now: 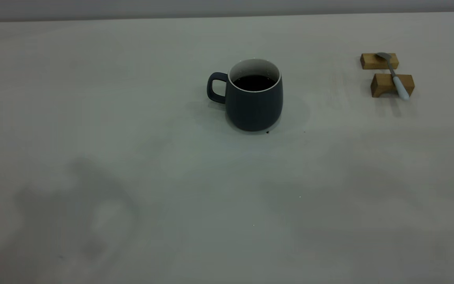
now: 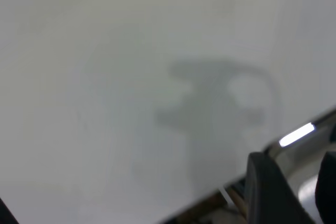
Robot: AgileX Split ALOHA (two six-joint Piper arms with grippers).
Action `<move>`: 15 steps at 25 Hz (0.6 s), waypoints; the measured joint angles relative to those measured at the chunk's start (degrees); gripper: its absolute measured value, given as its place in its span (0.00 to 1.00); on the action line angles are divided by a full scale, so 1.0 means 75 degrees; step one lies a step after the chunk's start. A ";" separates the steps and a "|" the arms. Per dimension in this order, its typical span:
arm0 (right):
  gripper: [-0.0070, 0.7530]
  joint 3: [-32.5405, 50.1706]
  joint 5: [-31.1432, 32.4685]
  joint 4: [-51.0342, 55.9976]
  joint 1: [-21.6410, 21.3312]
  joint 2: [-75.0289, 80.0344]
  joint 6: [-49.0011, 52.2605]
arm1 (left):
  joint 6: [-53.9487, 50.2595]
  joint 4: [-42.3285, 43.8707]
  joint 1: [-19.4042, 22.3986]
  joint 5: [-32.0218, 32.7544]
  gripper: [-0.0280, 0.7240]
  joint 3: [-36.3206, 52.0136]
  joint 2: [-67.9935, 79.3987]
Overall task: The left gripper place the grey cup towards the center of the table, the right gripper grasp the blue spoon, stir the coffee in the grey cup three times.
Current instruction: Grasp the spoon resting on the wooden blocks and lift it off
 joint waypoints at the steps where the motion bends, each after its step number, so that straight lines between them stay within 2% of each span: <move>1: 0.32 0.0000 0.0000 0.0000 0.0000 0.0000 0.0000 | -0.0099 -0.0020 0.0046 0.0000 0.43 0.0428 -0.0371; 4: 0.32 0.0000 0.0000 0.0000 0.0000 0.0000 0.0000 | -0.0270 -0.0291 0.0539 0.0000 0.43 0.1916 -0.1488; 7: 0.32 0.0000 0.0000 0.0000 0.0000 0.0000 0.0000 | -0.0340 -0.0592 0.1552 0.0000 0.43 0.3131 -0.2768; 11: 0.32 0.0000 0.0000 0.0000 0.0000 0.0000 0.0000 | -0.0362 -0.0771 0.2684 -0.0253 0.43 0.4299 -0.4617; 15: 0.32 0.0000 0.0000 0.0000 0.0000 0.0000 0.0000 | -0.0393 -0.0842 0.3664 -0.0581 0.43 0.4962 -0.6253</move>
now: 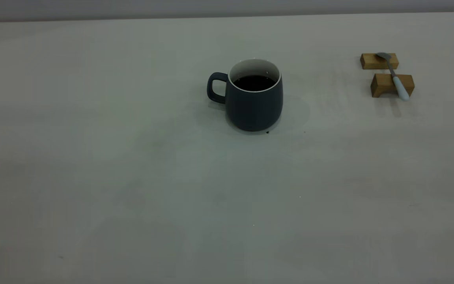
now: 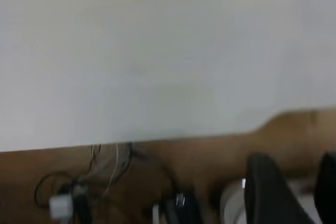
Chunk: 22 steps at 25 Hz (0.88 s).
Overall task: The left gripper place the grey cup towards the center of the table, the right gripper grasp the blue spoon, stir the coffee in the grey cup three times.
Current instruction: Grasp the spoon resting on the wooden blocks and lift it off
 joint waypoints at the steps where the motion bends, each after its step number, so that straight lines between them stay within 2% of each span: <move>1: 0.32 0.0000 0.0000 0.0000 0.0000 0.0000 0.0000 | -0.0037 0.0001 0.0231 -0.0002 0.43 0.0126 -0.0311; 4: 0.32 0.0000 0.0000 0.0000 0.0000 0.0000 0.0000 | -0.0092 -0.0001 0.0697 0.0031 0.43 0.0369 -0.1248; 6: 0.32 0.0000 0.0000 0.0000 0.0000 0.0000 0.0000 | -0.0115 -0.0015 0.0811 0.0090 0.43 0.0403 -0.1694; 22: 0.32 0.0000 0.0000 0.0000 0.0000 0.0000 0.0000 | -0.0122 -0.0073 0.0562 0.0267 0.43 0.0526 -0.3380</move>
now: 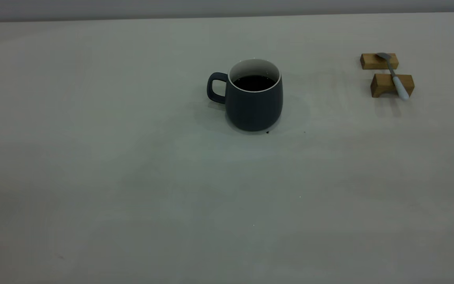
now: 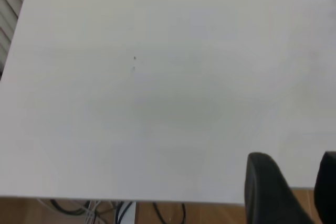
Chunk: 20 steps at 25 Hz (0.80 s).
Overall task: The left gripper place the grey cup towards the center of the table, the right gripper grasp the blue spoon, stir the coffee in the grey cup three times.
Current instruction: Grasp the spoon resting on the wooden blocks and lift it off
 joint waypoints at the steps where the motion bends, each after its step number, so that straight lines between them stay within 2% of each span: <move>1: 0.32 0.0000 0.0000 0.0000 0.0000 0.0000 0.0000 | 0.0000 -0.0002 0.0000 0.0000 0.43 0.0000 -0.0072; 20: 0.32 0.0000 0.0000 0.0000 0.0000 0.0000 0.0000 | 0.0000 -0.0002 0.0000 0.0024 0.43 0.0000 -0.0126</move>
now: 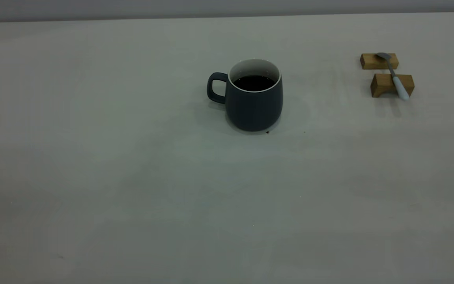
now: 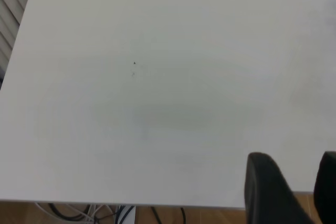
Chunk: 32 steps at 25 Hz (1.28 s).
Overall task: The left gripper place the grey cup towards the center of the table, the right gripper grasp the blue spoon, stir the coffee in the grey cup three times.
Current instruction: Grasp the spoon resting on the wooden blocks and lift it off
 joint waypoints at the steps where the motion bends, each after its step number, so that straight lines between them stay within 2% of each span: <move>1: 0.32 0.0000 0.0000 0.0000 0.0000 0.0000 0.0000 | 0.0000 0.0000 0.0000 0.0000 0.43 0.0000 0.0000; 12: 0.33 0.0000 -0.0016 0.0115 0.0000 0.0027 0.0269 | 0.0000 0.0000 0.0000 0.0000 0.43 0.0000 0.0000; 15: 0.41 -0.0182 -0.0036 -0.0066 0.0000 0.0655 0.0857 | 0.0000 0.0000 0.0000 0.0000 0.43 0.0000 0.0000; 19: 0.62 -0.0726 -0.0369 -0.0410 0.0000 0.2620 0.1099 | 0.0000 0.0000 0.0000 0.0000 0.43 0.0000 0.0000; 22: 0.77 -0.1219 -0.1055 -0.0447 0.0000 0.4517 0.1099 | 0.0000 0.0000 0.0000 0.0000 0.43 0.0000 0.0000; 24: 0.84 -0.1514 -0.1597 -0.0499 0.0000 0.5585 0.1054 | 0.0000 0.0000 0.0000 0.0000 0.43 0.0000 0.0000; 32: 0.87 -0.2883 -0.2864 0.0015 0.0059 1.0205 0.0161 | 0.0000 0.0000 0.0000 0.0000 0.43 0.0000 0.0000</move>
